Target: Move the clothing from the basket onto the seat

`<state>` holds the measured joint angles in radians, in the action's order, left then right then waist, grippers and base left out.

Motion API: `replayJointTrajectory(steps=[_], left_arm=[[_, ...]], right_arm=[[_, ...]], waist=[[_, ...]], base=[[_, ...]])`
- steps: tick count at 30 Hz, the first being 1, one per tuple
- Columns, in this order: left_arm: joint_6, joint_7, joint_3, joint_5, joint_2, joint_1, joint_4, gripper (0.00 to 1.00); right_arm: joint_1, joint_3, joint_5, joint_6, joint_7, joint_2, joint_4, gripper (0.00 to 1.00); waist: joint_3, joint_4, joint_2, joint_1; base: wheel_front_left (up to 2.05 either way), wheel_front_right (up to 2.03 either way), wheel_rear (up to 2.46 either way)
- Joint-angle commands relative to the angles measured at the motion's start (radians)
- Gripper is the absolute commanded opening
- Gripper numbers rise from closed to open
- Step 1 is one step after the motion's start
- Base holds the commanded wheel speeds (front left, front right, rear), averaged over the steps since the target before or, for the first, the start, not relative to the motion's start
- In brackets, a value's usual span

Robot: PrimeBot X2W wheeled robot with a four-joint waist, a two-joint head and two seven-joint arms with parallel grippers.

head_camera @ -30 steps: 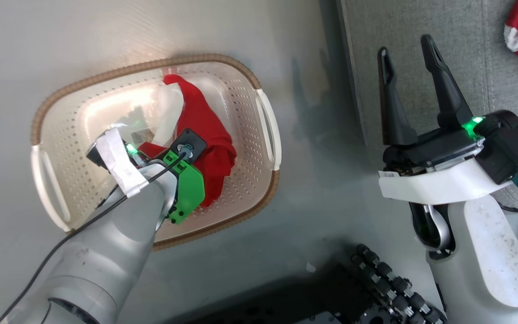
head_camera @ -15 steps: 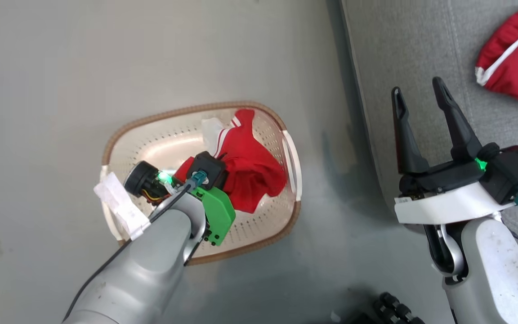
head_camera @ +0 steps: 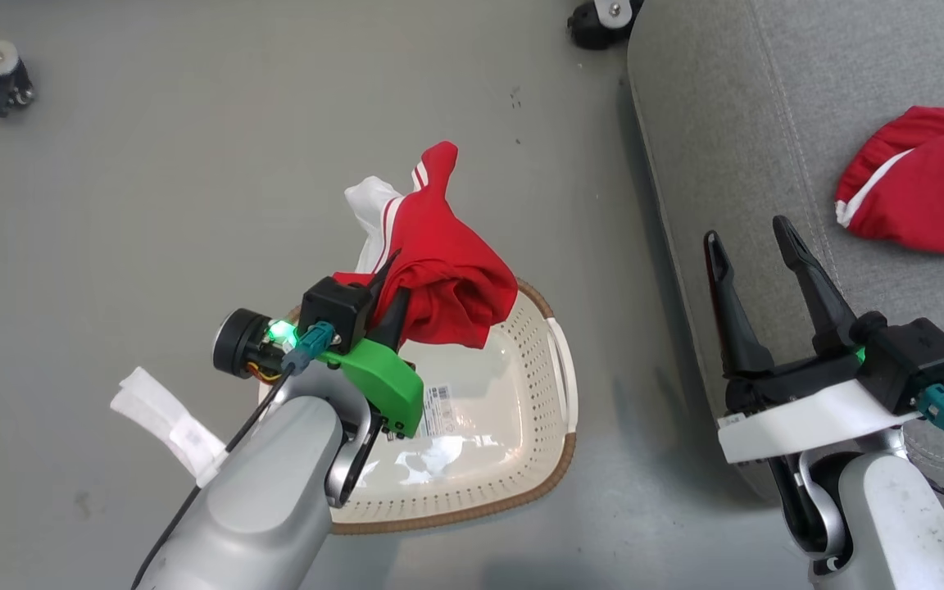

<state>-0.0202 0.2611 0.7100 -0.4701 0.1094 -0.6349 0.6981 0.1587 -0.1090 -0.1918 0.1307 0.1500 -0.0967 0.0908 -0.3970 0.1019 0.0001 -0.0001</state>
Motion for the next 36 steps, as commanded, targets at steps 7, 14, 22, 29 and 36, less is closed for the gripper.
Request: replayJointTrajectory(steps=[7, 14, 22, 29, 36], left_arm=[[-0.047, 0.005, -0.033, -0.003, 0.052, 0.096, -0.208, 0.0], [-0.082, 0.004, -0.067, 0.007, 0.095, 0.17, -0.421, 0.0], [-0.108, 0.005, -0.081, 0.016, 0.135, 0.25, -0.587, 0.0], [-0.124, 0.005, -0.106, 0.015, 0.149, 0.307, -0.701, 0.0], [-0.144, 0.005, -0.122, 0.015, 0.163, 0.372, -0.783, 0.0]], right_arm=[[-0.067, -0.001, -0.006, 0.0, -0.035, 0.006, 0.008, 1.0], [-0.116, -0.002, -0.001, 0.0, -0.07, 0.005, 0.026, 1.0], [-0.18, -0.005, -0.002, 0.0, -0.103, 0.012, 0.049, 1.0], [-0.219, -0.004, 0.002, 0.0, -0.123, 0.018, 0.066, 1.0], [-0.25, -0.008, 0.001, 0.0, -0.144, 0.023, 0.076, 1.0]], waist=[[0.143, -0.047, -0.0001, 0.0001], [0.213, -0.058, -0.0001, 0.0001], [0.282, -0.069, -0.0001, 0.0001], [0.324, -0.077, -0.0001, 0.0001], [0.353, -0.08, -0.0001, 0.0001]], base=[[0.0, 0.0, 0.0], [0.0, 0.0, 0.0], [0.0, 0.0, 0.0], [0.0, 0.0, 0.0], [0.0, 0.0, 0.0]])
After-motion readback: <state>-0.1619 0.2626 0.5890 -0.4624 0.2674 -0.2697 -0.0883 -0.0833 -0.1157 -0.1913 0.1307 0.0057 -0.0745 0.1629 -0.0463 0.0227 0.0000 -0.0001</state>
